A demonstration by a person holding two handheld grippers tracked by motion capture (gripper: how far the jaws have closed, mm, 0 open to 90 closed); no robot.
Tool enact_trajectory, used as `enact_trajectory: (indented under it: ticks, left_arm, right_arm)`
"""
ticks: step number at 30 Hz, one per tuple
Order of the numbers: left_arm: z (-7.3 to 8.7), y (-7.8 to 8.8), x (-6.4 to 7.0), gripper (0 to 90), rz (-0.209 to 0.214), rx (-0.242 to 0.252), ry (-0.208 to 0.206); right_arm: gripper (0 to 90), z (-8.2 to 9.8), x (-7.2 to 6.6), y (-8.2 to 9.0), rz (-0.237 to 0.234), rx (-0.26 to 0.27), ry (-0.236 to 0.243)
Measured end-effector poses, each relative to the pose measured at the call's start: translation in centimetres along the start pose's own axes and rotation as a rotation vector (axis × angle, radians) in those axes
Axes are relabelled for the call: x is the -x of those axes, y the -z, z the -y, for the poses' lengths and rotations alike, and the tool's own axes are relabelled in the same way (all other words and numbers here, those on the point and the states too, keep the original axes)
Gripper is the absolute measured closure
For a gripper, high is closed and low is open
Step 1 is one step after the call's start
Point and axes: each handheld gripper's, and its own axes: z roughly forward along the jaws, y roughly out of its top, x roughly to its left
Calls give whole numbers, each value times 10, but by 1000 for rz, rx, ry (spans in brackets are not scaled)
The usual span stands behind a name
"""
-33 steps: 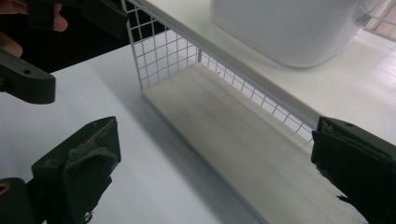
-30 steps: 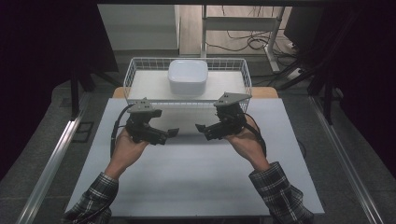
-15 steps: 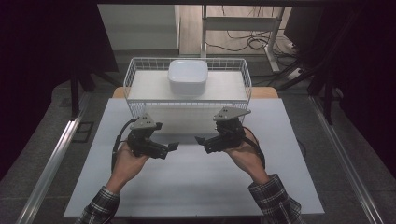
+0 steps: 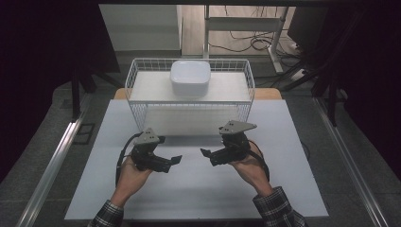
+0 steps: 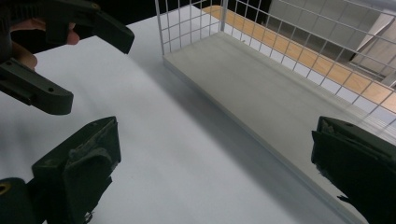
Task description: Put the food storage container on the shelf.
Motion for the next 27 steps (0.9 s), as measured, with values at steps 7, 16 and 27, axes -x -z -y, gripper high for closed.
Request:
enact_trajectory:
  ticks: [7, 16, 27]
  left_arm:
    - [15, 4, 1, 36, -2, 4, 11]
    - [38, 9, 4, 36, 3, -18, 38]
    - [51, 21, 13, 37, -14, -4, 47]
  right_arm:
    - [5, 16, -3, 4, -13, -2, -1]
    - [0, 36, -3, 10, 11, -18, -16]
    - [0, 54, -6, 24, 35, -26, -36]
